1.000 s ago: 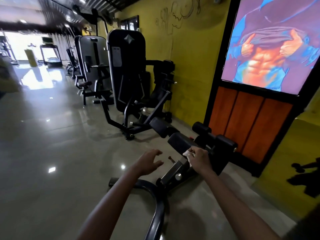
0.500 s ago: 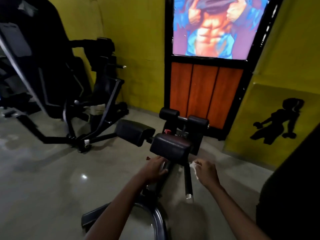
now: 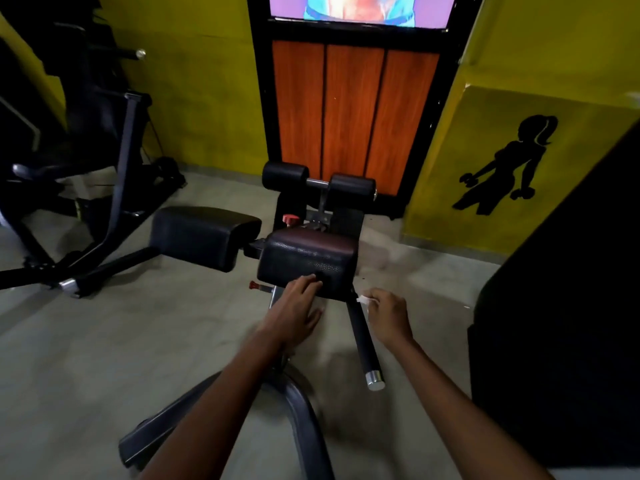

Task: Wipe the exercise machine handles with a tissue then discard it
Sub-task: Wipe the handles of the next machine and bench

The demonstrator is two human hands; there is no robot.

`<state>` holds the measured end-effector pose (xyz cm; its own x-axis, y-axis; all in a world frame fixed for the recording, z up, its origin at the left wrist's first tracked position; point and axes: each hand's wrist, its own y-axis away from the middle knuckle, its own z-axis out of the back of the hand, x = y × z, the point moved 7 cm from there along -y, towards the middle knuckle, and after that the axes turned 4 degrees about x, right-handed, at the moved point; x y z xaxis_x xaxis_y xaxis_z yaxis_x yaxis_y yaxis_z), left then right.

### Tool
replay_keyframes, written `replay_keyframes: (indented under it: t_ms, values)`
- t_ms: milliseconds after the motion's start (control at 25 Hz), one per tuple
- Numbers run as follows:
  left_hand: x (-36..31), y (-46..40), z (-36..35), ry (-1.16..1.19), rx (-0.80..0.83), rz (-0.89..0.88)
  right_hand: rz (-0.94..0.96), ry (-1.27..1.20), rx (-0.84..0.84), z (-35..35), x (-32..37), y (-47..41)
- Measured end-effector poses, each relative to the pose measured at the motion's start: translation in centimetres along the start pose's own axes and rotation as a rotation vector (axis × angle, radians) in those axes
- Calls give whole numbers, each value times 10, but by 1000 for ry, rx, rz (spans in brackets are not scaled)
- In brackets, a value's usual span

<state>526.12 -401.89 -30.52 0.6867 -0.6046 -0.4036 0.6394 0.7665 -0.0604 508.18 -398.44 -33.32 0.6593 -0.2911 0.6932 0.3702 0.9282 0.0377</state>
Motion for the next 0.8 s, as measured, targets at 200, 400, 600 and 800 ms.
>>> replay_keyframes:
  t_ms: [200, 400, 600, 800]
  values:
    - [13, -62, -18, -208, -12, -104, -11, 46, -62, -24, -1, -34]
    - [57, -109, -59, -482, 19, -238, -108, 217, 35, -69, -28, -59]
    - [71, -115, -73, -505, -121, -294, -24, 344, -6, -77, -37, -60]
    - [70, -114, -70, -500, -100, -267, -4, 371, -5, -77, -32, -52]
